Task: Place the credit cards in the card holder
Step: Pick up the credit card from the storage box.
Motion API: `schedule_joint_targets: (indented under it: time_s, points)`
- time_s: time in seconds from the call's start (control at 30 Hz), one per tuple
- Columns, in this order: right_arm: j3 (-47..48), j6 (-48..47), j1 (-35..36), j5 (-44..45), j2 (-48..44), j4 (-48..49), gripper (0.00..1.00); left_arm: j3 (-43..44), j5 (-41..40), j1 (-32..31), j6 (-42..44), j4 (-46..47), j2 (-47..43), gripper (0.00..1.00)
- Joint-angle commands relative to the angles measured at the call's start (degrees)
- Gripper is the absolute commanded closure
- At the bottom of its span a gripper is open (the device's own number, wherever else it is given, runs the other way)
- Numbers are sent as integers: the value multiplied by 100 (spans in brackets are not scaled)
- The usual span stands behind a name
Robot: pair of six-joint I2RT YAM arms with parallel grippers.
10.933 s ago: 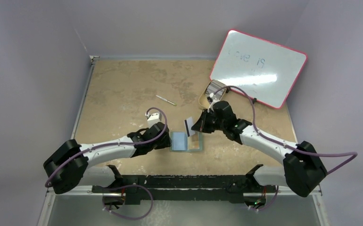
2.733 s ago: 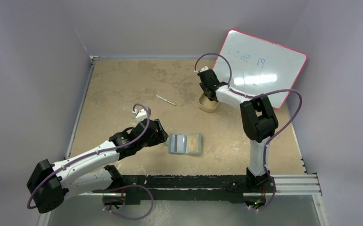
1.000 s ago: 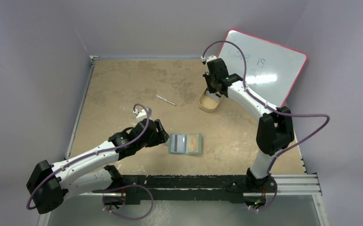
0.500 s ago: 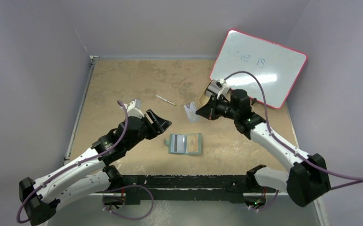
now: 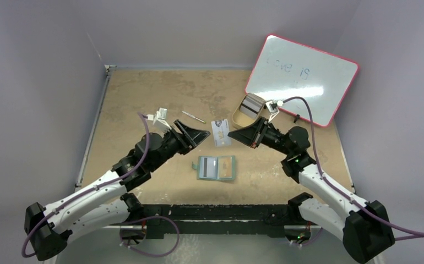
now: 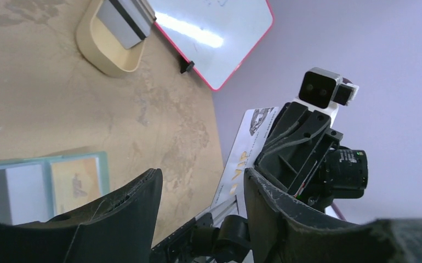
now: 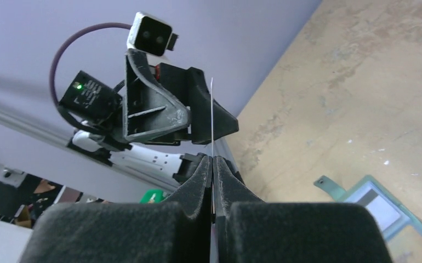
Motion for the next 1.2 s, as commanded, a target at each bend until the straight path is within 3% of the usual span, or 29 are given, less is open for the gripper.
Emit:
schedule_joint_targets:
  time_s: [0.0,0.27,0.6,0.8,1.0,1.17]
  points:
    - [-152,664,20,-233,-48,948,100,29,572,17,-50,1137,237,48]
    - [-235,892,30,-217,15,1160,100,-41,866,18,-123,1711,573,61]
    - [-245,797,26,-168,70,786,100,-197,792,22,-14,1778,597,100]
    - [-131,446,31,-93,50,-38,92,-399,639,17,107,1752,530,100]
    - [42,-243,26,201,-209,-1635,68,-457,527,17,295,1377,588,100]
    - [241,-1004,26,1095,-324,-2893,56,-508,372,17,509,761,811,100]
